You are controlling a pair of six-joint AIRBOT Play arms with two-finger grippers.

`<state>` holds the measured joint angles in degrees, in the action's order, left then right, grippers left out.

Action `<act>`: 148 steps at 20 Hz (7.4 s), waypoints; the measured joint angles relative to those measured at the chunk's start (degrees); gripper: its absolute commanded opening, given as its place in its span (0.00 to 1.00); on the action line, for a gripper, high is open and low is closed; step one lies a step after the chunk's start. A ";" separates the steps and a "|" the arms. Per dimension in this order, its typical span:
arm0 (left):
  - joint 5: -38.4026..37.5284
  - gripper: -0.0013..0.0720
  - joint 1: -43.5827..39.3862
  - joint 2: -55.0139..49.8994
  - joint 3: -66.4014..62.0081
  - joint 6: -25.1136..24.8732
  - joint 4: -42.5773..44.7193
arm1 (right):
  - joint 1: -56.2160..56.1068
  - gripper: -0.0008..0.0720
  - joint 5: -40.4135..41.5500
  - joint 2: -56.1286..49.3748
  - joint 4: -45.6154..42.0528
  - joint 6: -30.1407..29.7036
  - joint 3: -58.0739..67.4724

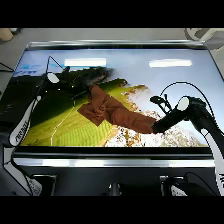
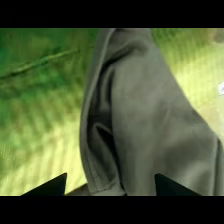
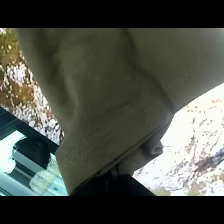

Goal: Fold the shirts.

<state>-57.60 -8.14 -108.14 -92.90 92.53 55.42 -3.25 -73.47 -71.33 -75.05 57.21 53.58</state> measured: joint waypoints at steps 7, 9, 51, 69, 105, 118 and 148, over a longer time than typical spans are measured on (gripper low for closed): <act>3.13 0.05 -1.14 -2.73 -0.13 1.31 0.09 | 0.00 0.05 1.18 0.00 1.03 0.22 0.00; 3.17 0.05 -0.72 -1.73 -0.70 0.52 0.11 | 0.00 0.05 1.55 0.52 0.72 0.22 0.39; 21.53 0.13 8.57 23.67 17.33 -9.18 12.63 | 0.04 0.05 10.40 2.82 -5.88 10.21 -2.56; -12.72 0.81 21.55 23.30 33.64 -13.00 5.53 | 19.47 0.93 -5.03 -2.80 5.60 0.52 4.87; 16.94 0.05 17.57 64.24 -16.57 -22.97 -5.84 | 19.39 0.05 11.28 31.17 8.55 -12.66 50.66; 1.14 0.05 16.44 50.90 -10.51 -21.46 8.07 | 19.23 0.04 -22.25 23.89 4.13 0.44 28.55; -23.37 0.77 23.08 23.06 27.12 -6.29 12.41 | 21.79 0.57 -4.22 -0.76 5.11 -5.14 1.22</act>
<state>-80.97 14.94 -85.08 -65.78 86.24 67.83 18.55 -77.69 -72.10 -69.93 52.07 54.81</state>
